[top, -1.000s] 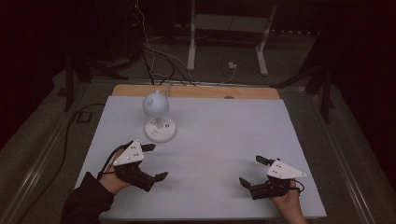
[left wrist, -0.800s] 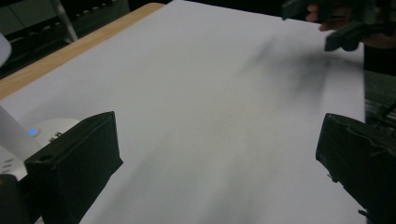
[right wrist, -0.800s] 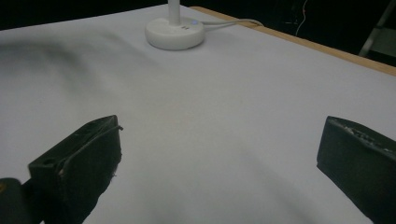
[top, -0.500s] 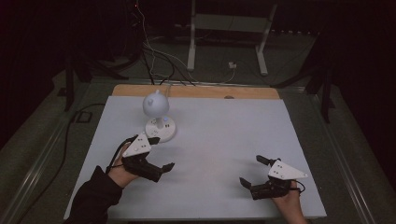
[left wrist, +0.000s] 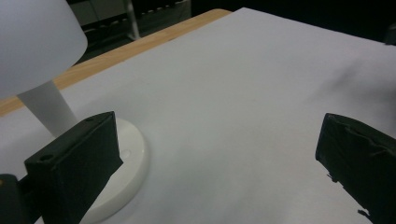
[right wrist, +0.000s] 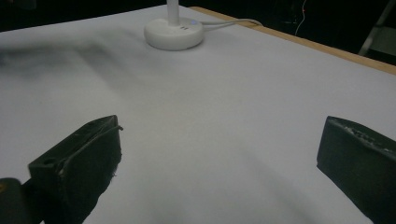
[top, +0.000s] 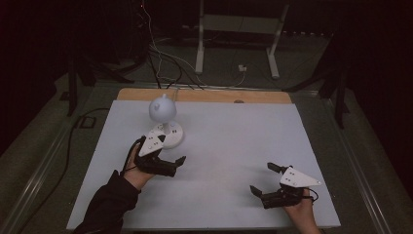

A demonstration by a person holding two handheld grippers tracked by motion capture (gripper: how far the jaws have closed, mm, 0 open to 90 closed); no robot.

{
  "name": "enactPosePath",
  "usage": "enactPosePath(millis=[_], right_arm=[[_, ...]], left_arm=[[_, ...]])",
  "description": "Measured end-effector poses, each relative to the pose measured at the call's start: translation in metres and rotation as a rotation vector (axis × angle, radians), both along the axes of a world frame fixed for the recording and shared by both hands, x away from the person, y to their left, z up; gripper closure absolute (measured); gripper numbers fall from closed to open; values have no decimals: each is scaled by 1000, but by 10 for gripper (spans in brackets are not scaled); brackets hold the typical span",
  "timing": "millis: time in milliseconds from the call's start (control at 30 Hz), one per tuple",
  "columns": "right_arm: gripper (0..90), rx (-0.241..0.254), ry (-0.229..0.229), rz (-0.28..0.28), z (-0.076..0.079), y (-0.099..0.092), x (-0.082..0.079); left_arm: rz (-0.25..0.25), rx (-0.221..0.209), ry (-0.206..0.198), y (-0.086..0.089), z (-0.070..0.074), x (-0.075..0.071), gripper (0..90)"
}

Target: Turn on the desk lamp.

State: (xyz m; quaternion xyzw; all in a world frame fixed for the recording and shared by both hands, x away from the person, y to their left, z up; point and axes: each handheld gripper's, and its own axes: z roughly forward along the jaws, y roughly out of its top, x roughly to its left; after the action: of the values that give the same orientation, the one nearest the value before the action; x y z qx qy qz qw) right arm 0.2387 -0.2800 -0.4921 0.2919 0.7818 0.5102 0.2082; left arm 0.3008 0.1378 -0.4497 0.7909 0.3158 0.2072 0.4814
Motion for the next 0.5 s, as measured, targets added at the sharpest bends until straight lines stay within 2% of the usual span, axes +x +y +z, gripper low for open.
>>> enactPosePath(millis=[200,267,367,500], right_arm=[[0,2,2,-2,0,0,0],[0,3,-1,-2,0,-1,0],[0,8,0,-4,0,-1,0],[0,13,2,-5,0,-2,0]], left_arm=[[15,13,4,-5,-4,7,4],[35,16,8,-7,-5,11,4],[69,3,12,-8,-6,16,4],[63,-18,23,-9,-8,20,4]])
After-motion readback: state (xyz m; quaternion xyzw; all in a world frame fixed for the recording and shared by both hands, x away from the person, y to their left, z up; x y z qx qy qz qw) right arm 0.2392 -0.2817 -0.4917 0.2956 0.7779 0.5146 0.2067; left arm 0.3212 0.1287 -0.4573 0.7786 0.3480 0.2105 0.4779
